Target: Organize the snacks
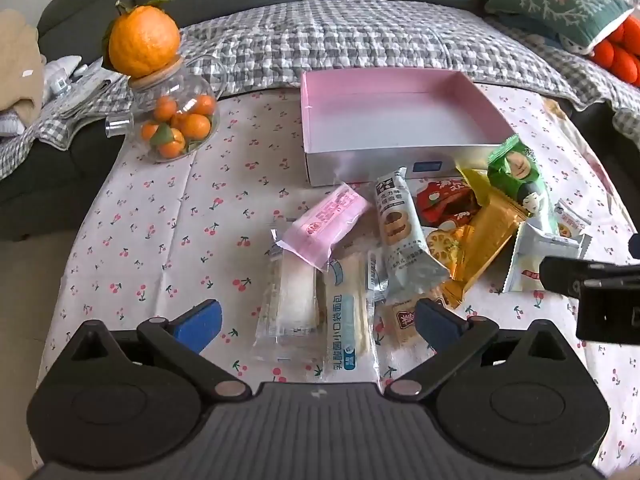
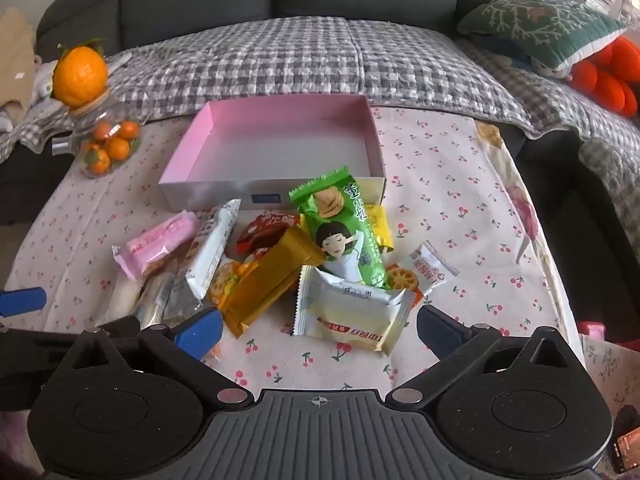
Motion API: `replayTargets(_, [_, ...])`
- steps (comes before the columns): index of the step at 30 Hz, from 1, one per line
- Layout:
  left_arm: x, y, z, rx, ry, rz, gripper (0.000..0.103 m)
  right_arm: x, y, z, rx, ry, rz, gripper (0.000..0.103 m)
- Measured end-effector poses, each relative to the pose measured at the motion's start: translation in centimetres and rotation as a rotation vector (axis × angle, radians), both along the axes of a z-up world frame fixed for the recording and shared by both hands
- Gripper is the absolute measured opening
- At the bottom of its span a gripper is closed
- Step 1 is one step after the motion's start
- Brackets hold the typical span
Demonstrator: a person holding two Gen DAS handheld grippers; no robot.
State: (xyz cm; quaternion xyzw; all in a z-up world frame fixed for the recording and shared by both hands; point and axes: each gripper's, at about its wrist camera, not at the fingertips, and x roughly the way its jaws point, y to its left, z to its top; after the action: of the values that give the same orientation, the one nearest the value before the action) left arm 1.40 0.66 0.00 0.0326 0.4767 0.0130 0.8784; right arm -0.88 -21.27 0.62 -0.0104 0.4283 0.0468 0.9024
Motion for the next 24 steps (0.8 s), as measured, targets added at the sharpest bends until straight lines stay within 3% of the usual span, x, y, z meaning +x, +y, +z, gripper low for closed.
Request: replayTargets(24, [-0.8,-0.9,-0.9,0.007,-0.012,-0.016,0.103,0.2,0.5,-0.7,0.028,0.043,-0.011,0.103])
